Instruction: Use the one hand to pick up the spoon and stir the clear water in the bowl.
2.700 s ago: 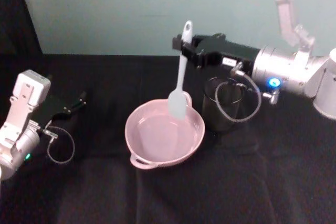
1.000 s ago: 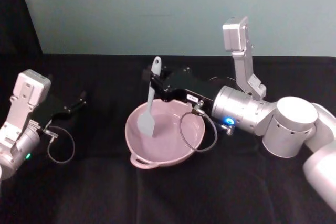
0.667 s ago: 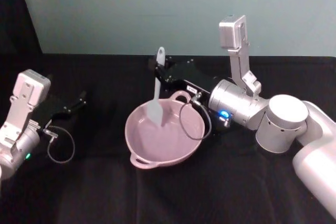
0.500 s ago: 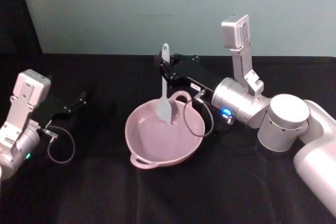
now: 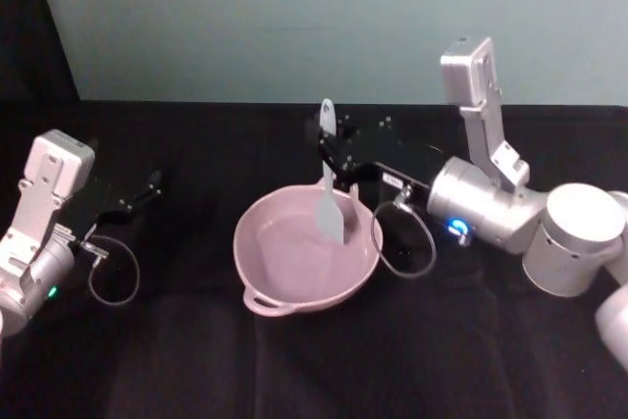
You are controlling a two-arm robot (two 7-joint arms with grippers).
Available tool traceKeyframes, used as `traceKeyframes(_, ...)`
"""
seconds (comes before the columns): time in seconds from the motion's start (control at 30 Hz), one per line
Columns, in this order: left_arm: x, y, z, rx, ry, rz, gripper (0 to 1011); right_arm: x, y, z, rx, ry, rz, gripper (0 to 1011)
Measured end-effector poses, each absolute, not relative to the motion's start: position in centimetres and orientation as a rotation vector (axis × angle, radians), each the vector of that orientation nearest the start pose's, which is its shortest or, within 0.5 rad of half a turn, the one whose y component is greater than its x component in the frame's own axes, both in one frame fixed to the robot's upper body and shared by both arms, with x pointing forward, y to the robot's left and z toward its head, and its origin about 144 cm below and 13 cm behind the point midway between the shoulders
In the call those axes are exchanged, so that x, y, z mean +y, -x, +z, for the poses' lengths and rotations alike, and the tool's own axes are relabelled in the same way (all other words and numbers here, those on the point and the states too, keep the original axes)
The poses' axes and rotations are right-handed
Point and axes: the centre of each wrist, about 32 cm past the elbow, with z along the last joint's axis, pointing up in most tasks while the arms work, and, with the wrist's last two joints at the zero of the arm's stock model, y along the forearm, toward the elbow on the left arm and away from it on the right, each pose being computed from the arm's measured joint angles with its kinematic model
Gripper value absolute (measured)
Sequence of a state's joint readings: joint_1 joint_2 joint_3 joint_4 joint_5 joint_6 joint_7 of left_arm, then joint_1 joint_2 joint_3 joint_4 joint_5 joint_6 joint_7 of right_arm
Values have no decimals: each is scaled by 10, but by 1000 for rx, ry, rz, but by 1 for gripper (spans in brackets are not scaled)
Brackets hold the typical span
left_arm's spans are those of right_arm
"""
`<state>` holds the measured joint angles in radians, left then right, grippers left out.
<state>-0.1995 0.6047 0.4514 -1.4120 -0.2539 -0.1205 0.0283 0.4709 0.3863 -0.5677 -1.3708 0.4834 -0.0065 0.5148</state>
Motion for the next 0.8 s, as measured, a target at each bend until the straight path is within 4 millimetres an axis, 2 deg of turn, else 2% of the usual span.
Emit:
traceKeyframes(0.27,310,-489,1140,-285,-304,1248,1011,-207,-535,1205,-28,26,-543,117)
traceKeyframes(0.47,310,-489,1140,-285,-305,1248,1011,-196,-527,1201,9,14,-473,116)
traceKeyframes(0.8,310,-489,1140,-285,-304,1248,1011,-172,-534,1193,30,-26,-464,116)
